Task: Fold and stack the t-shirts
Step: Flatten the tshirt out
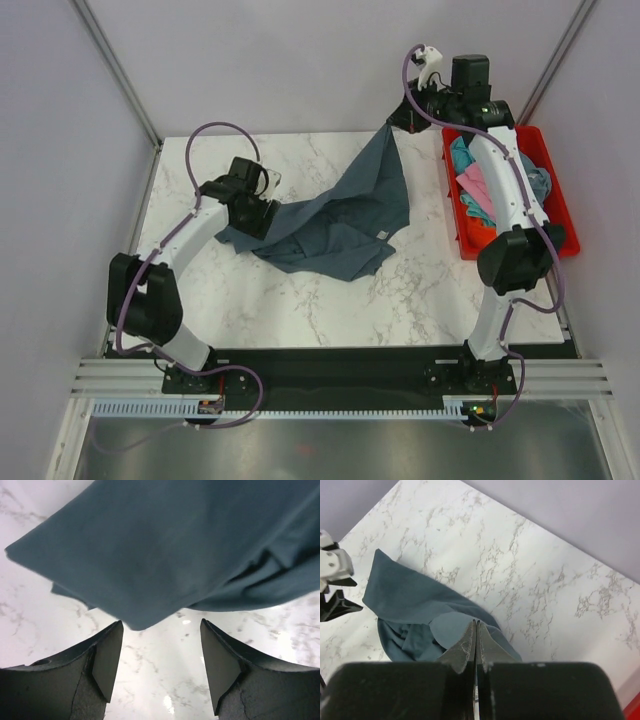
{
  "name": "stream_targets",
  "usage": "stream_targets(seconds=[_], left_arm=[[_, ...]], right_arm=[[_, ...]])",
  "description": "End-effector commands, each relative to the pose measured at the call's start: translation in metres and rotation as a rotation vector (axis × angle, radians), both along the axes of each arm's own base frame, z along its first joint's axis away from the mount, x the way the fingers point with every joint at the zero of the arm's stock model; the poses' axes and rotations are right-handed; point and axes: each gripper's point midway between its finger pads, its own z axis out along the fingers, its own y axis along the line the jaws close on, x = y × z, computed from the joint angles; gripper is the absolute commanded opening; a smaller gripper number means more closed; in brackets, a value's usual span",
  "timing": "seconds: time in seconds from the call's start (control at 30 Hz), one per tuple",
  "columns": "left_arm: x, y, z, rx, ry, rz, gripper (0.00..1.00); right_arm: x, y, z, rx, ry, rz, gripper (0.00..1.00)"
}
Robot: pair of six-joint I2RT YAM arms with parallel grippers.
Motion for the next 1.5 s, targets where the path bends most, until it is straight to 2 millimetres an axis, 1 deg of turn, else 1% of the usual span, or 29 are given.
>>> stream_targets(seconds=[0.0, 0.13, 0.17, 0.2, 0.23, 0.33, 0.47, 0.6, 0.7, 0.73, 0.8, 0.83, 0.9, 1.0, 1.17, 1.2, 1.23, 1.27, 1.3, 1.47], left_arm=[[0.014, 0.036, 0.003, 0.209, -0.098, 0.020, 0.72], [0.013, 0.037, -0.023, 0.235, -0.027, 0.012, 0.72], [0.011, 0.037, -0.034, 0.245, 0.002, 0.009, 0.72], [0.010, 0.038, -0.037, 0.248, 0.011, 0.008, 0.72], [0.005, 0.055, -0.037, 0.331, 0.018, 0.075, 0.69], [0.002, 0.052, -0.037, 0.312, 0.025, 0.079, 0.69], [-0.004, 0.055, -0.038, 0.323, 0.036, 0.068, 0.70], [-0.005, 0.055, -0.046, 0.328, 0.061, 0.047, 0.70], [-0.003, 0.046, -0.056, 0.309, 0.088, 0.030, 0.69], [-0.002, 0.043, -0.063, 0.307, 0.108, 0.024, 0.69], [0.000, 0.040, -0.068, 0.306, 0.123, 0.018, 0.68], [0.004, 0.039, -0.068, 0.305, 0.120, 0.018, 0.68], [0.007, 0.038, -0.074, 0.310, 0.135, 0.018, 0.68], [0.015, 0.034, -0.074, 0.308, 0.128, 0.017, 0.68], [0.025, 0.031, -0.064, 0.296, 0.096, 0.021, 0.68], [0.026, 0.030, -0.060, 0.286, 0.086, 0.030, 0.34], [0.026, 0.030, -0.057, 0.285, 0.080, 0.030, 0.26], [0.026, 0.030, -0.055, 0.285, 0.073, 0.032, 0.09], [0.026, 0.032, -0.051, 0.285, 0.063, 0.038, 0.02], [0.032, 0.033, -0.018, 0.269, -0.020, 0.053, 0.02]], right_arm=[[-0.008, 0.000, 0.061, 0.027, -0.149, -0.013, 0.00], [-0.010, -0.001, 0.072, 0.033, -0.172, -0.023, 0.00], [-0.010, -0.001, 0.074, 0.031, -0.177, -0.023, 0.00], [-0.010, -0.002, 0.077, 0.031, -0.187, -0.024, 0.00], [-0.010, -0.002, 0.078, 0.031, -0.190, -0.025, 0.00], [-0.011, -0.002, 0.080, 0.032, -0.191, -0.026, 0.00], [-0.010, -0.003, 0.079, 0.029, -0.192, -0.030, 0.00], [-0.009, -0.002, 0.077, 0.037, -0.187, -0.033, 0.00], [-0.009, -0.002, 0.078, 0.038, -0.185, -0.037, 0.00], [-0.009, -0.002, 0.078, 0.038, -0.189, -0.037, 0.00], [-0.008, -0.004, 0.079, 0.035, -0.193, -0.043, 0.00], [-0.009, -0.004, 0.079, 0.031, -0.195, -0.042, 0.00], [-0.010, -0.004, 0.078, 0.030, -0.192, -0.043, 0.00], [-0.010, -0.005, 0.078, 0.028, -0.193, -0.047, 0.00], [-0.010, -0.006, 0.079, 0.025, -0.195, -0.054, 0.00], [-0.010, -0.006, 0.079, 0.025, -0.195, -0.054, 0.00], [-0.010, -0.007, 0.080, 0.022, -0.201, -0.056, 0.00], [-0.010, -0.008, 0.081, 0.020, -0.204, -0.060, 0.00], [-0.010, -0.008, 0.082, 0.017, -0.207, -0.062, 0.00], [-0.011, -0.011, 0.086, 0.013, -0.218, -0.073, 0.00]])
